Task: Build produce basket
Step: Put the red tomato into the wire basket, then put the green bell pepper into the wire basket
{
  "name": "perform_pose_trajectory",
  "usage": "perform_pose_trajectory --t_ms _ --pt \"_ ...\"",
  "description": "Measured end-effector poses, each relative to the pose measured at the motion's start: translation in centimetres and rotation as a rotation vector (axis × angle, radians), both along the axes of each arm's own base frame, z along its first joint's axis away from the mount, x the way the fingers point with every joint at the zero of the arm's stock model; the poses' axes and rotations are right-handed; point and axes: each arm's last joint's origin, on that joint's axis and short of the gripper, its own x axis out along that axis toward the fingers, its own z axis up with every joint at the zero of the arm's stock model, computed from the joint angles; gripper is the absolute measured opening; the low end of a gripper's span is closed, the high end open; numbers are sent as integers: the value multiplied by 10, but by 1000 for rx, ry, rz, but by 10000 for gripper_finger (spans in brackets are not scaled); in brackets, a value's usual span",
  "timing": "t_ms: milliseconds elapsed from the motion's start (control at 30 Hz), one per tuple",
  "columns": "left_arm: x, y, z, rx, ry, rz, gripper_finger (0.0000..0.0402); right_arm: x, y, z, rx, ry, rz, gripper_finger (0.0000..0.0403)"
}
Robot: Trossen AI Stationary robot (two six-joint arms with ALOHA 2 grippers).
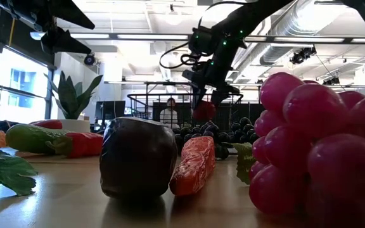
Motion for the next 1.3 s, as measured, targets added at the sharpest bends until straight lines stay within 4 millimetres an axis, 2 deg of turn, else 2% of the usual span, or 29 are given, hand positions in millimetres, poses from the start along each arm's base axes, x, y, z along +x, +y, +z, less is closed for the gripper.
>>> perform_pose_trajectory --t_ms 133,367,667,833,1167,1300 --pt "0 0 0 0 0 0 390 0 0 0 32 -17 17 296" --pt "0 0 0 0 0 0 390 0 0 0 58 -30 35 313" --pt "0 0 0 0 1 0 390 -3 -6 0 64 -37 -9 363" --pt "0 0 0 0 1 0 390 -4 -7 2 110 -67 -39 371" --pt "1 -3 2 -5 -27 -29 390 -7 13 35 109 -167 28 371" --pt "3 -5 2 -58 -46 -43 390 -8 25 48 112 -203 29 371"
